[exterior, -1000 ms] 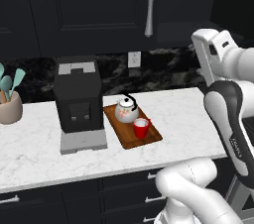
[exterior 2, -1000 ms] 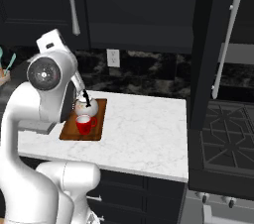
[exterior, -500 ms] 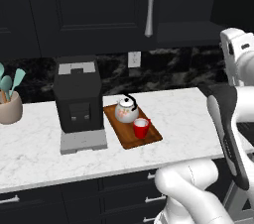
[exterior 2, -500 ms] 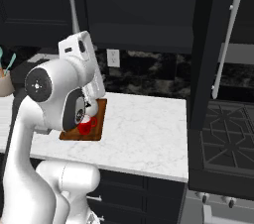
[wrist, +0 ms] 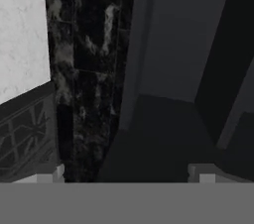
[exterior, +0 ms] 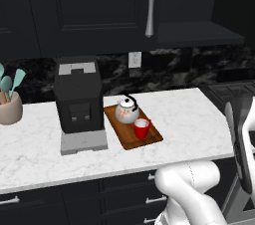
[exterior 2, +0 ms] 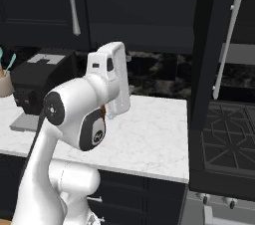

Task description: Pick the kettle from the counter and place it on the tray. Then pick the mug from the cabinet and place it on the tray. Then close the cabinet doors.

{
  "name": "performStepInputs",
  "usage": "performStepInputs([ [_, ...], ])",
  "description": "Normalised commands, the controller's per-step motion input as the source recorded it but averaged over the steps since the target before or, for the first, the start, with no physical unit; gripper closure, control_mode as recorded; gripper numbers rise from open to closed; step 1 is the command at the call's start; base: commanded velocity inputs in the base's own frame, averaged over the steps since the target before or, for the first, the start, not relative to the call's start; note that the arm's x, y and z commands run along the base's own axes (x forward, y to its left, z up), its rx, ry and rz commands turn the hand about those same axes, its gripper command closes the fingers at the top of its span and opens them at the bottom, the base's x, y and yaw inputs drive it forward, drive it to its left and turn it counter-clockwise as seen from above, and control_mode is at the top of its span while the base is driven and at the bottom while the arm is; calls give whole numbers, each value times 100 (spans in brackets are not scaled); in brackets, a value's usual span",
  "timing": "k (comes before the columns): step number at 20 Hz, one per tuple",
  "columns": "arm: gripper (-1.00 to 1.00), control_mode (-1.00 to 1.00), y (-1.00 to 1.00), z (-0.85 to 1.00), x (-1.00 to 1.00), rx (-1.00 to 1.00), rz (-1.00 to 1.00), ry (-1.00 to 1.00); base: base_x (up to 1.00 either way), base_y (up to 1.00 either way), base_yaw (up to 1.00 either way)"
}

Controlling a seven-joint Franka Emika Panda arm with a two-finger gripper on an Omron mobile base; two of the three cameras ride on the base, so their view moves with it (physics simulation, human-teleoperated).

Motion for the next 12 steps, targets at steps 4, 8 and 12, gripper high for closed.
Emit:
performStepInputs([
  [4, -100, -100, -77, 10, -38, 4, -31, 2, 0, 0, 0],
  [8, -100, -100, -55, 1, -49, 0, -31, 4, 0, 0, 0],
  [12, -100, -100, -58, 0, -58, 0, -27, -10, 0, 0, 0],
])
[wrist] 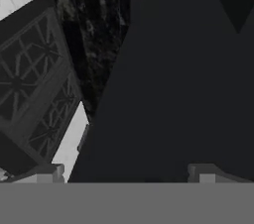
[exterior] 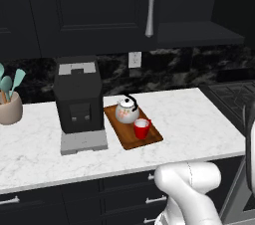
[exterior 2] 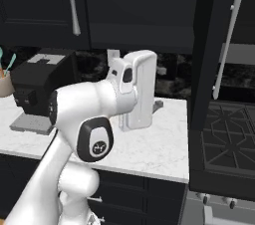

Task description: Pick the kettle from the counter and place it on the tray. Then pick the mug from the cabinet and place it on the tray. Then close the cabinet doors.

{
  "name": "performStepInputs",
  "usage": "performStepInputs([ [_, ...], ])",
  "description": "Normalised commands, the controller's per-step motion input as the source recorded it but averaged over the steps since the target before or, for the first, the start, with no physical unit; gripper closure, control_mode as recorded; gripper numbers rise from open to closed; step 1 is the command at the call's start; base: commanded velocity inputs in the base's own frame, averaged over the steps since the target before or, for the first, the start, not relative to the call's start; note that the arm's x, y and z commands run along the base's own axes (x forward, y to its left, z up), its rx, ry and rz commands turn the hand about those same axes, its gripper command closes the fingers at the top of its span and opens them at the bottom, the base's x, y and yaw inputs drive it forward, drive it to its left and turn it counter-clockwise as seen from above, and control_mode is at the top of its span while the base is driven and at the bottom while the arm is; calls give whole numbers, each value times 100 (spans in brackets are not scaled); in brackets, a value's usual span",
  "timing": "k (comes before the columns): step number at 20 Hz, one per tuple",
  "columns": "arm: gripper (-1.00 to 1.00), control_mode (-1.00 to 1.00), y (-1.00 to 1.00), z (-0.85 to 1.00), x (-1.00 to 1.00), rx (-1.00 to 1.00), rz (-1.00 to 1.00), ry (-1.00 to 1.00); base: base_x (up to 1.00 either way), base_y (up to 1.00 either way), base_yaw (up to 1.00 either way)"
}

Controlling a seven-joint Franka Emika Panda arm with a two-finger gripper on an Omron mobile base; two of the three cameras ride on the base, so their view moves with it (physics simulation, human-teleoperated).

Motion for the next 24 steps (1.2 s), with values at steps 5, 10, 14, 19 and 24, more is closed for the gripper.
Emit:
performStepInputs([
  [5, -100, -100, -44, 0, -57, -6, -23, -11, 0, 0, 0],
  [10, -100, -100, -50, 4, -52, 0, -23, 0, 0, 0, 0],
  [14, -100, -100, -53, 1, -38, 0, -19, -1, 0, 0, 0],
  [19, -100, -100, -31, 1, -48, -2, -12, -9, 0, 0, 0],
  [24, -100, -100, -32, 10, -31, -2, -5, -11, 0, 0, 0],
])
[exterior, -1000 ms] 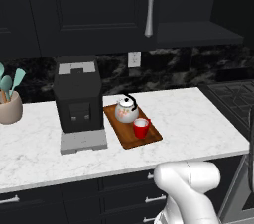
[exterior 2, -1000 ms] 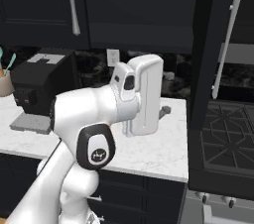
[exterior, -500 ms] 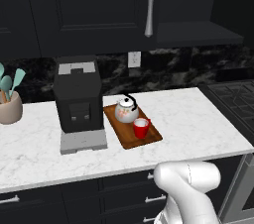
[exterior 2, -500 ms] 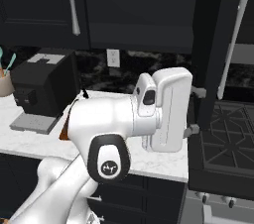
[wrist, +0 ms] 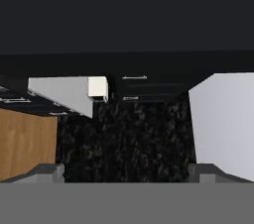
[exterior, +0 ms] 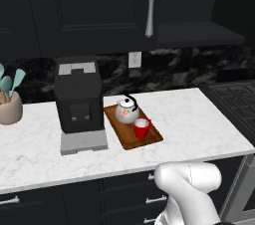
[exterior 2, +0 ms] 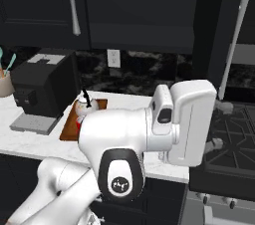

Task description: Pick the kettle from the counter and place it on the tray. Then pick the mug from the cabinet and place it on the tray. Then close the cabinet doors.

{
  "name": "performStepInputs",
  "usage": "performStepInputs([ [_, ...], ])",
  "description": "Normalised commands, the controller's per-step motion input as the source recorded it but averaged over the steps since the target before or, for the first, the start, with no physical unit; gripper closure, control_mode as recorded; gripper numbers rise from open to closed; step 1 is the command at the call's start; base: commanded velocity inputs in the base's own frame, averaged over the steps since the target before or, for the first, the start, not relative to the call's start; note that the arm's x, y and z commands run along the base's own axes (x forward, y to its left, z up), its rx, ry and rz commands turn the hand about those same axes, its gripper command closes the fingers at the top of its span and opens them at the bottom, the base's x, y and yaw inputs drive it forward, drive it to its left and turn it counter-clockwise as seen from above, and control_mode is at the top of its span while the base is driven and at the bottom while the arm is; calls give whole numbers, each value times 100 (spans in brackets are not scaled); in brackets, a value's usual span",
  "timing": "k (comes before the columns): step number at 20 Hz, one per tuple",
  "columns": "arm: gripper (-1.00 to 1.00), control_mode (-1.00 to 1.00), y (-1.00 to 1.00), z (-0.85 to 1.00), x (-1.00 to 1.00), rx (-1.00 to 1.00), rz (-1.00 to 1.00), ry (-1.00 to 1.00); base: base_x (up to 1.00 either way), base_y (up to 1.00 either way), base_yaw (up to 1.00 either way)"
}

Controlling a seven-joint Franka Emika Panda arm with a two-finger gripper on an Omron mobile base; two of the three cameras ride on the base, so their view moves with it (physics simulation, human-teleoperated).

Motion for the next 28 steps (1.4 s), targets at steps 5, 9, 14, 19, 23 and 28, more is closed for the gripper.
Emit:
performStepInputs([
  [5, -100, -100, -45, 14, -11, 0, 3, -2, 0, 0, 0],
  [9, -100, -100, -22, 11, 2, 0, 15, 0, 0, 0, 0],
  [14, -100, -100, -12, 1, 30, 0, 25, 6, 0, 0, 0],
  [19, -100, -100, -4, 0, 49, 0, 24, 8, 0, 0, 0],
  [23, -100, -100, 0, 0, 46, -2, 21, 8, 0, 0, 0],
  [28, -100, -100, 14, 0, 35, -9, 21, 8, 0, 0, 0],
])
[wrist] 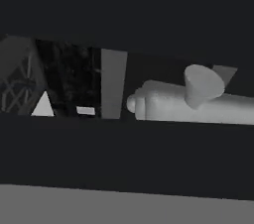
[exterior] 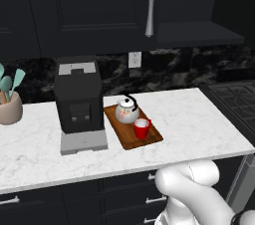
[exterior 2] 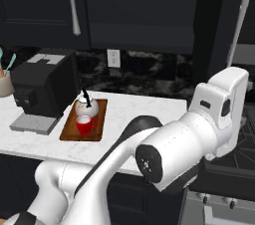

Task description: Pick the kettle from the counter and place it on the tray. Then pick the mug from the cabinet and place it on the tray. Then close the cabinet doors.

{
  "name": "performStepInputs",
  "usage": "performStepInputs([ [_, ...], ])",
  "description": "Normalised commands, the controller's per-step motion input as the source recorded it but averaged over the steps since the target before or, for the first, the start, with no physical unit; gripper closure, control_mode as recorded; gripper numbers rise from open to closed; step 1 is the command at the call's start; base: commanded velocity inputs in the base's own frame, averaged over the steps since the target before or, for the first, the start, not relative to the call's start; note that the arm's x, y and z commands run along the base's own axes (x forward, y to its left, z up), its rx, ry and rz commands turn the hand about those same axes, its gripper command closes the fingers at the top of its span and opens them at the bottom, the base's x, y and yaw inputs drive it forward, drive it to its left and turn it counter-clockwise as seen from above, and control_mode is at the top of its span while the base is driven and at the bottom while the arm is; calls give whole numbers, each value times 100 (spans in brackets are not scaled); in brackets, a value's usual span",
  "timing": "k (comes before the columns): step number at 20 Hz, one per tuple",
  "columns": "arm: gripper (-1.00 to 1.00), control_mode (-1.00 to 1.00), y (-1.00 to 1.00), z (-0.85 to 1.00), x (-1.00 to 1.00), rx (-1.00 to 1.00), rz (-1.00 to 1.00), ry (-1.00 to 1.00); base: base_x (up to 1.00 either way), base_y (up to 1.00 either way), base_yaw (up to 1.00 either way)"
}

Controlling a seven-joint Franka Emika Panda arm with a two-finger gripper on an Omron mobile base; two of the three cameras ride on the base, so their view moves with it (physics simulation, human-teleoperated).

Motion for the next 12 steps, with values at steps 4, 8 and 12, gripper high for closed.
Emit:
performStepInputs([
  [4, -100, -100, 42, 0, 22, -19, 23, 11, 0, 0, 0],
  [8, -100, -100, 46, 1, 25, -18, 20, 13, 0, 0, 0],
  [12, -100, -100, 58, 2, 24, -19, 19, 13, 0, 0, 0],
])
